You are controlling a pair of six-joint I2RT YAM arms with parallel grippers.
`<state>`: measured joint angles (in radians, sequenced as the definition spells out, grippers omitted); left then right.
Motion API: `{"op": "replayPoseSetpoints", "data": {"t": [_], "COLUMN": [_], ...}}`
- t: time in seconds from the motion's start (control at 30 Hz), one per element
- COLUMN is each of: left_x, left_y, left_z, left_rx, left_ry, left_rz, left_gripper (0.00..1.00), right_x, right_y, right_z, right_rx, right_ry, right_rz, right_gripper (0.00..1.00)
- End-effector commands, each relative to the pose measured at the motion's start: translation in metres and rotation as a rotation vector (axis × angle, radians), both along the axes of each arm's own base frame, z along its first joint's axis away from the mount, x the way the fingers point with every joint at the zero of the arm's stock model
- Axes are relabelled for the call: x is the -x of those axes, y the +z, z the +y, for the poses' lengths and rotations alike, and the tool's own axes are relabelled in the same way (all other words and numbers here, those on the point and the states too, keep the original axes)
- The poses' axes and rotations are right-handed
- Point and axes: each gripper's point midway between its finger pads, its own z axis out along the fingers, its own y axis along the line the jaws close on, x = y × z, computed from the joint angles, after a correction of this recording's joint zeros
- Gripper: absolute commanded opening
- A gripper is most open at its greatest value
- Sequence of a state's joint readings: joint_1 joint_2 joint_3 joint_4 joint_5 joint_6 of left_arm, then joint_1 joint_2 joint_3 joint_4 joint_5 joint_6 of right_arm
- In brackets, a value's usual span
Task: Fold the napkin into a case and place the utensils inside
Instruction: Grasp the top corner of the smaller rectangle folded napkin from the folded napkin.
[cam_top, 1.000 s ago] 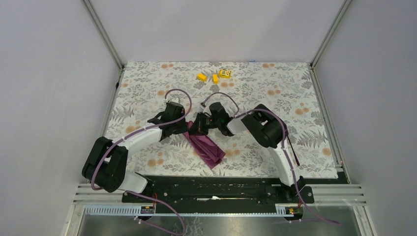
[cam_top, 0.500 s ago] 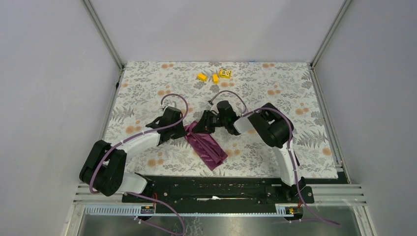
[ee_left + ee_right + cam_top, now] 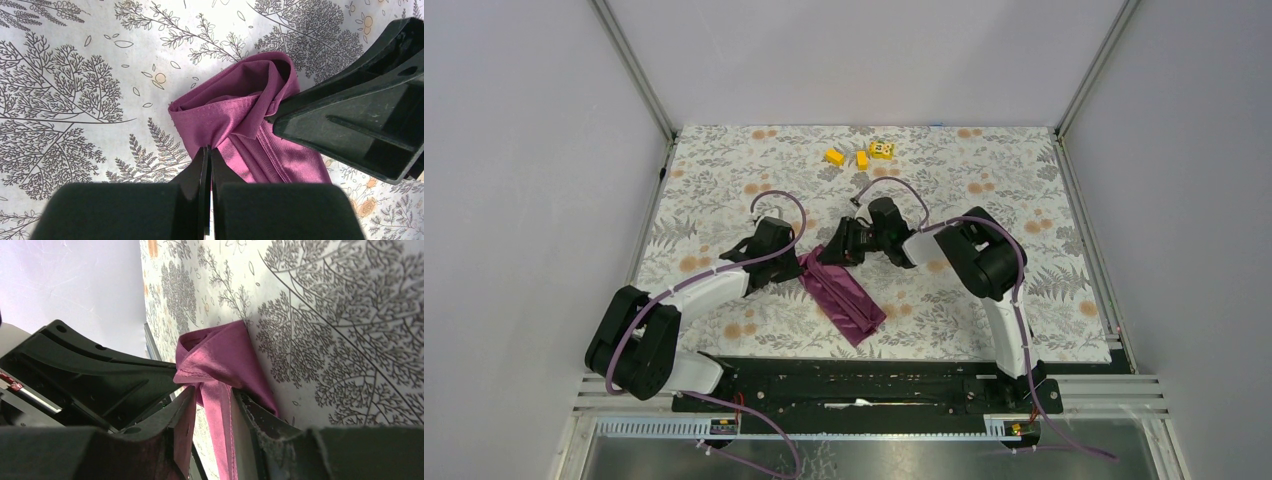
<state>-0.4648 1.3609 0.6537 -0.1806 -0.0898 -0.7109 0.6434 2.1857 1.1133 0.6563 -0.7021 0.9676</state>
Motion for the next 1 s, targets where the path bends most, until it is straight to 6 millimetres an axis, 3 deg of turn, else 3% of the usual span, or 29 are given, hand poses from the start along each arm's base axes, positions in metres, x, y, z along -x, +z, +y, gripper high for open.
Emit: {"op": "replayPoseSetpoints", "data": {"t": [0.0,0.3,0.5,0.7,0.97], "left_x": [-0.019,-0.025,-0.034,-0.039,-0.043], "left_y": [0.020,0.022,0.030,0.033,0.021], "left_z": [-0.006,-0.012,-0.016,-0.016,-0.025], "left_rx": [0.021,0.028,0.033,0.027,0.050], "left_ry": [-0.012,-0.030,-0.035,-0.023,-0.030], "left_rz": [-0.081,-0.083,-0.098,-0.109,-0.073], "left_gripper": [0.00,0.00,0.00,0.00,0.00], "right_x": [-0.010,-0.015,0.006,0.017,0.005], "right_y": [0.043,0.029,0.006,-0.011,-0.023], "right_z": [0.013,0.026,0.045,0.049,0.057], "right_rx": [-0.059,-0.042,-0.049,-0.059,-0.020], "right_ry": [0.039,0.057,0.102,0.101,0.083], "right_rz": [-0.109,-0.100,-0.059,-0.028,-0.039], "right_gripper": [0.40,0.41,0.31,0.19,0.22]}}
